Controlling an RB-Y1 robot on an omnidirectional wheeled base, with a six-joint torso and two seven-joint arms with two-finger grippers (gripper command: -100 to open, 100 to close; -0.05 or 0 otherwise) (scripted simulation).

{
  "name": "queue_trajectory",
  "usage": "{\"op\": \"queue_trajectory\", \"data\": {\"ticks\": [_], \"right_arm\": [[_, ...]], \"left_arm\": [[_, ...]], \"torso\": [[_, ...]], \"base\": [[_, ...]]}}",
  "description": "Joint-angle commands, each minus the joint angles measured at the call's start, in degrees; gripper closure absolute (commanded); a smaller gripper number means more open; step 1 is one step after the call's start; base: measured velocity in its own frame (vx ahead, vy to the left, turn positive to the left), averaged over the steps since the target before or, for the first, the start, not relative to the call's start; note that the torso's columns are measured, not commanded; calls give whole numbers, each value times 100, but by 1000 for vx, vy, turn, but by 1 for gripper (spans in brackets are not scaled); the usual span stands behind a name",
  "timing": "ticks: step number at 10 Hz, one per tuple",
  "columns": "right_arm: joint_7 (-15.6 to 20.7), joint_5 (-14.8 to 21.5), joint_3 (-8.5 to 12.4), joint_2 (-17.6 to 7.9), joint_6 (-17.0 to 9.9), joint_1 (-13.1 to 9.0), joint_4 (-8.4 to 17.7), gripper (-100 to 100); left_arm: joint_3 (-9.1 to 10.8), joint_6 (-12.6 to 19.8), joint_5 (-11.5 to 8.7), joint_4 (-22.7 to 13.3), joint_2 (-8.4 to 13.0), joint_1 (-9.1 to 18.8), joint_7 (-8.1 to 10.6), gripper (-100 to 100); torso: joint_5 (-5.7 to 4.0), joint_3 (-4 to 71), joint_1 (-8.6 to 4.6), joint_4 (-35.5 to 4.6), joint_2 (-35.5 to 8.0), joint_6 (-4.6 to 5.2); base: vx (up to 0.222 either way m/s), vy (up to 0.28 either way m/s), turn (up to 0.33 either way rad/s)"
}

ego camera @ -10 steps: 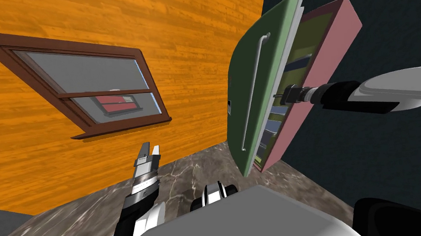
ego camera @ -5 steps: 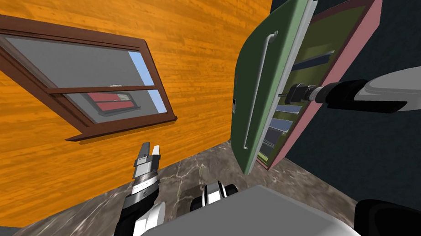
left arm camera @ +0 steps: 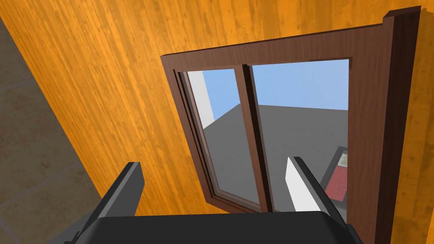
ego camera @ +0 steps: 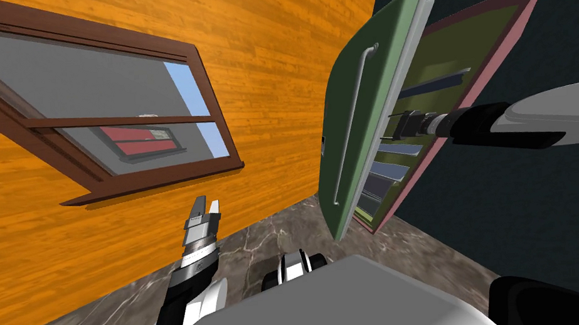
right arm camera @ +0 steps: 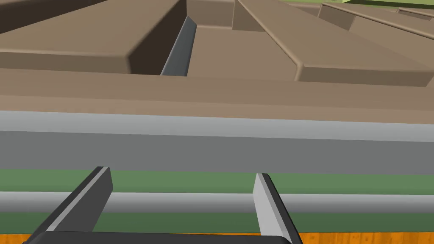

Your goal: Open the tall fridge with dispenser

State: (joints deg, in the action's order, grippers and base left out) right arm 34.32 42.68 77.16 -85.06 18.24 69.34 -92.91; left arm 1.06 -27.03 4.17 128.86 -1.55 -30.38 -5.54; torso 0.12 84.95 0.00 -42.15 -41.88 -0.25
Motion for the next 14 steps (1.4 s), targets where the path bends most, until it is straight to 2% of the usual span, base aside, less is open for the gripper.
{"op": "queue_trajectory", "data": {"ticks": [1,3,5,6,7,8,9,10,11,13,14], "right_arm": [[-55,43,231,-112,-4,99,118,-100],[-78,62,338,-164,13,147,188,-100],[-78,62,338,-164,13,147,188,-100],[-53,54,252,-169,120,177,217,-100],[-71,60,254,-162,123,192,203,-100],[-68,59,249,-153,131,194,200,100],[171,-194,-27,-338,195,-99,490,100],[171,-194,-160,-338,195,-232,647,100],[171,-194,-289,-338,195,-232,800,100],[171,-194,-328,-338,195,-232,907,100],[410,-447,-600,-530,264,-498,1102,100]], "left_arm": [[0,0,0,0,0,0,0,0],[0,0,0,0,0,0,0,0],[1,0,0,0,1,1,0,0],[1,0,0,0,1,2,0,0],[1,0,0,0,1,2,0,0],[1,0,0,0,1,1,0,0],[1,0,0,0,1,1,0,0],[-1,1,0,-1,0,4,0,0],[0,0,0,0,0,3,0,0],[1,0,0,0,2,1,0,0],[2,0,0,0,2,1,0,0]], "torso": [[5,9,-2,2,10,-7],[23,37,6,5,43,-34],[32,48,-2,4,48,-52],[29,44,-5,3,46,-48],[10,31,-6,8,37,-24],[-4,17,-9,11,25,-10],[-20,3,-16,13,14,1],[-20,14,0,25,23,-32],[-7,18,6,19,30,-11],[-22,-19,-32,-4,-12,24],[-22,-33,-29,-11,-33,24]], "base": [[146,130,-87],[110,119,-69],[14,39,3],[-22,3,-29],[-20,7,-36],[-14,4,-22],[-56,103,254],[-82,138,194],[-37,70,39],[14,-1,-10],[-32,63,344]]}}
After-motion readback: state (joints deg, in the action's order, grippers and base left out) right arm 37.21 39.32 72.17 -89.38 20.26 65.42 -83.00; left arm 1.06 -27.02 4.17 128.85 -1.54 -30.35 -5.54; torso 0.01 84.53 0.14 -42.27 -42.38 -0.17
